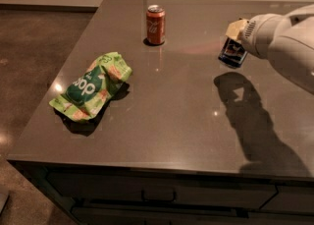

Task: Place pepsi can upright

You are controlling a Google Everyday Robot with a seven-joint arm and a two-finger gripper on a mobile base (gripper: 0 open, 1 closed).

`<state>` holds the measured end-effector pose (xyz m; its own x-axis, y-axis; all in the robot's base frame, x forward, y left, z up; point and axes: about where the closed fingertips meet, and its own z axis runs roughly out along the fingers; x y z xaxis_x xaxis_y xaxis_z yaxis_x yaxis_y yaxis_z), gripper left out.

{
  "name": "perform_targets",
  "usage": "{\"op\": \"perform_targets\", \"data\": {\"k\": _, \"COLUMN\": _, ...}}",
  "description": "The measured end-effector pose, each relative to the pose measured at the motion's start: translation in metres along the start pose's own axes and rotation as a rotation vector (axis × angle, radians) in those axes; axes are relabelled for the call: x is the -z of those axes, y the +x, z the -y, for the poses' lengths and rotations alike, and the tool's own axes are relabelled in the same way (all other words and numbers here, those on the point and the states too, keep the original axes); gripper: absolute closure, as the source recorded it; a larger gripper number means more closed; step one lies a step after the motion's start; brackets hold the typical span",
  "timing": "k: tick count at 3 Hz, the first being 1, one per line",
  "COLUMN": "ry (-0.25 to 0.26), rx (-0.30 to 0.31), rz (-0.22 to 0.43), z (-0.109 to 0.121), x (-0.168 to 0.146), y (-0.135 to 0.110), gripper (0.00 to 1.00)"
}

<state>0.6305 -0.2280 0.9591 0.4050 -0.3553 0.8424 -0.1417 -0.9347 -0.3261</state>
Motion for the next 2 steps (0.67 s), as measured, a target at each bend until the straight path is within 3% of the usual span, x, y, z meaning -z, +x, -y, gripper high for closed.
{"op": "perform_targets", "data": {"k": 2, "ry": 0.162, "rx": 0.102, "rz": -0.072, "z": 0.0134, "x": 0.0042, "y": -0.0189, "gripper": 1.0}}
